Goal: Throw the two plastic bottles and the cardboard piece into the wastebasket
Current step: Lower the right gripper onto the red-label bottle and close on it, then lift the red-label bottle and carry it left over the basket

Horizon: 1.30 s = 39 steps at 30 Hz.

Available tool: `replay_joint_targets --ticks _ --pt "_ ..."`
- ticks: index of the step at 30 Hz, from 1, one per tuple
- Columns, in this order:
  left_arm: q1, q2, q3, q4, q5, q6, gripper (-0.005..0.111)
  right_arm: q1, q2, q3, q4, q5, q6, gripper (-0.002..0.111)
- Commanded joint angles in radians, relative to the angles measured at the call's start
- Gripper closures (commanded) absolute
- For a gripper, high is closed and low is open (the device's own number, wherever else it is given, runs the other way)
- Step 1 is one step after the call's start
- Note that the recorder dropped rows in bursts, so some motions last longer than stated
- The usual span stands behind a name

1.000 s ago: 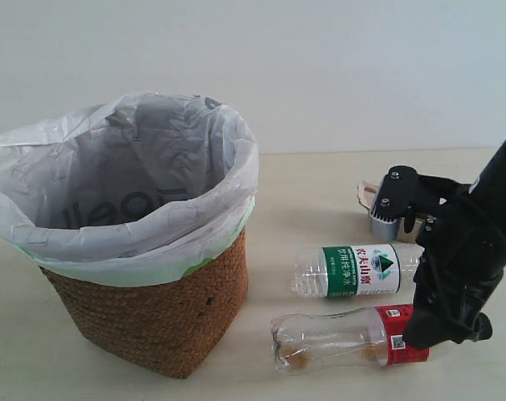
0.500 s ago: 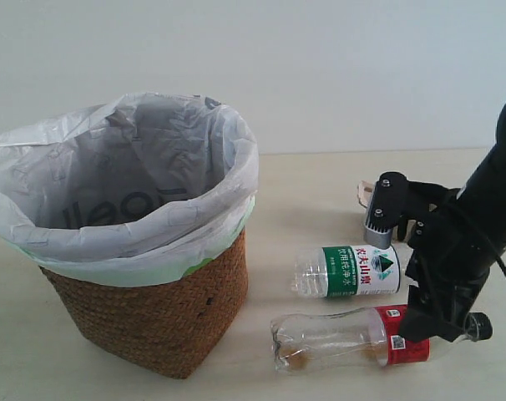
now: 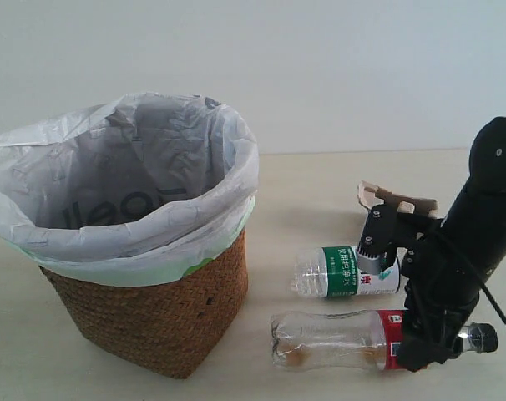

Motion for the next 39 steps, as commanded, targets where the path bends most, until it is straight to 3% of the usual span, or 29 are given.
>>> replay_joint_targets --ticks 1,6,17,26,34,39 --pt "0.003 -0.002 0.004 0.006 0.001 0.005 0.103 0.001 0.046 0.000 0.006 0.018 0.050 0.037" --pt "0.003 -0.002 0.004 0.006 0.001 0.005 0.103 0.001 0.084 0.000 0.047 0.075 0.073 0.040" --pt "0.003 -0.002 0.004 0.006 0.001 0.005 0.103 0.001 0.149 0.000 0.075 0.261 0.267 0.109" --pt "0.003 -0.002 0.004 0.006 0.001 0.005 0.103 0.001 0.134 0.000 0.171 0.360 0.324 0.108" --pt "0.003 -0.002 0.004 0.006 0.001 0.005 0.103 0.001 -0.118 0.000 0.200 0.343 0.307 0.108" --pt "0.003 -0.002 0.004 0.006 0.001 0.005 0.103 -0.001 -0.312 0.000 0.200 0.214 0.343 0.108"
